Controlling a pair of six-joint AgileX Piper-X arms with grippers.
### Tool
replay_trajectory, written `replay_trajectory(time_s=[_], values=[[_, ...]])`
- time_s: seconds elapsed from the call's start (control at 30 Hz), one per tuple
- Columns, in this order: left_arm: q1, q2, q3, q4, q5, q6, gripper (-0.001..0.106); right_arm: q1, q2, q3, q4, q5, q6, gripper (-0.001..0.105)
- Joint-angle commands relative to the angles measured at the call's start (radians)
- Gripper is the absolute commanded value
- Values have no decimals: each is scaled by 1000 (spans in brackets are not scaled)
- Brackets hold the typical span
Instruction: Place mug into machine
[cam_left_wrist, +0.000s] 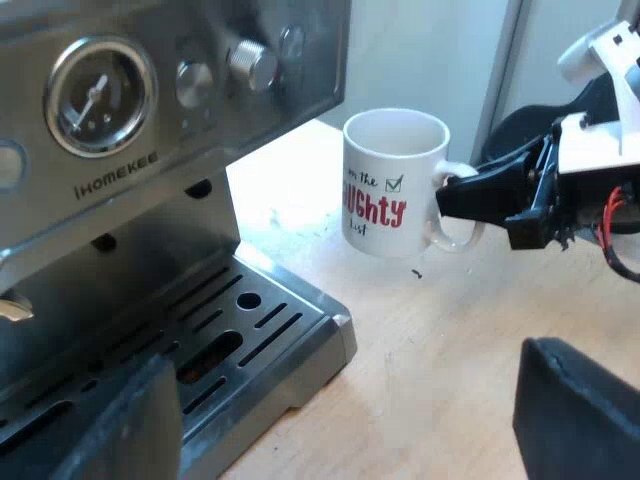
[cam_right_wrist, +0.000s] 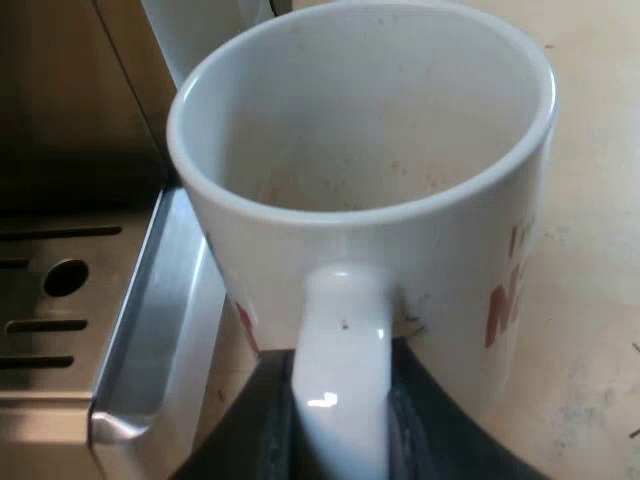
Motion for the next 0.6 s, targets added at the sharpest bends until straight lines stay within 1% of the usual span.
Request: replay_trajectory(time_s=[0.03, 0.07, 0.13, 0.3, 0.33, 0.43, 0.47, 0.5, 0.53, 0.6], values=[[-4, -37, -8, 42, -7, -4, 70, 2, -177, -12, 98, -4, -45, 0], [-4, -74, -8, 83, -7, -4, 70, 2, -203, -12, 117, -4, -44, 0], [-4, -113, -8, 112, -7, -4, 70, 2, -300, -12, 194, -6, -44, 0], [-4, -188, -8, 170, -7, -4, 70, 5, -457, -16, 344, -22, -61, 0], [-4, -207, -8, 200, -15, -4, 70, 14, -501, -23, 402, -35, -67, 0], [-4, -252, -8, 269, -44, -4, 70, 44, -563, -36, 490, -46, -82, 0], [-4, -261, -8, 277, -51, -4, 70, 48, -567, -38, 496, -48, -82, 0], [-4, -278, -8, 298, -71, -4, 70, 84, -602, -45, 538, -57, -82, 0], [-4, -296, -8, 317, -88, -4, 70, 107, -615, -46, 550, -57, -82, 0], [-4, -321, -8, 344, -100, -4, 70, 153, -633, -46, 560, -57, -82, 0]])
